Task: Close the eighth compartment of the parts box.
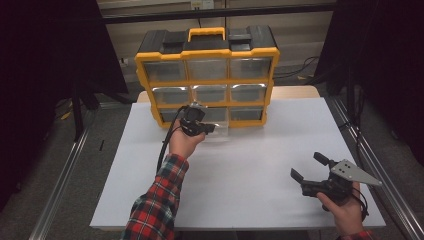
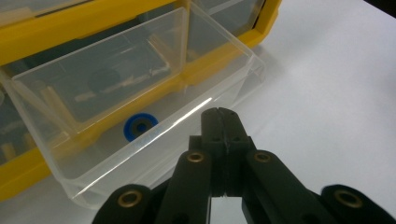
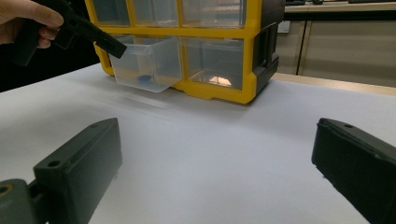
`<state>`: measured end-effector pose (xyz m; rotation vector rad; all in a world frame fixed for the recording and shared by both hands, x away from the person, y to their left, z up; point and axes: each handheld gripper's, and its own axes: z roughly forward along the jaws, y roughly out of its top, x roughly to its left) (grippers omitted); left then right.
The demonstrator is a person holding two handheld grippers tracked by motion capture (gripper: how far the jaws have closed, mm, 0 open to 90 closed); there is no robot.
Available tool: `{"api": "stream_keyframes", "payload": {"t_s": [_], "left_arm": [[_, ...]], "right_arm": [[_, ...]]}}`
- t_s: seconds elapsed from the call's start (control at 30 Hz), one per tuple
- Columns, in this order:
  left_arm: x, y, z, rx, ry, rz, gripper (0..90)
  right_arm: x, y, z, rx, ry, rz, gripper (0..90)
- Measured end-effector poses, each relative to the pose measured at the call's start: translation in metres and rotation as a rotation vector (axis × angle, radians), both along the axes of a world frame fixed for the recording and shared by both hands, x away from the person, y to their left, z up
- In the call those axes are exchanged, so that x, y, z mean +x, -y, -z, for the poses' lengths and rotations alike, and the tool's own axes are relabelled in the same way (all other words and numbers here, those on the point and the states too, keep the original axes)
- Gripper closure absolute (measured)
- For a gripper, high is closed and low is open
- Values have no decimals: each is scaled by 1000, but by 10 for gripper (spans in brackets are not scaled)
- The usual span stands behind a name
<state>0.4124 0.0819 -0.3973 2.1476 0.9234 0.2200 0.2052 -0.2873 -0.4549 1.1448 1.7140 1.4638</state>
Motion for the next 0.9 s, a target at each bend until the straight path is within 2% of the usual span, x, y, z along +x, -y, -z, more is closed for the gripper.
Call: {"api": "stream_keyframes", "payload": {"t_s": [0.1, 0.13, 0.37, 0.47, 0.57, 0.6, 0.8, 0.87, 0.9], "left_arm": [[0, 1, 0, -6, 4, -10, 900], [1, 0, -1, 12, -4, 1, 900], [3, 2, 1, -9, 10, -14, 900], [4, 1, 0, 5, 0, -15, 900], [5, 2, 1, -6, 11, -23, 900], [5, 2, 0, 5, 2, -19, 900], [7, 3, 0, 3, 8, -24, 900], [8, 3, 1, -7, 7, -26, 900], [8, 3, 2, -16, 19, -36, 900]], "right_arm": [[0, 0, 0, -1, 2, -1, 9], [0, 0, 0, -1, 1, -1, 9], [0, 0, 0, -1, 0, -1, 9], [0, 0, 0, -1, 1, 1, 9], [0, 0, 0, 0, 0, 2, 9], [0, 0, 0, 0, 1, 2, 9], [0, 0, 0, 1, 0, 1, 9], [0, 0, 0, 1, 2, 0, 9], [0, 0, 0, 1, 2, 3, 9]]}}
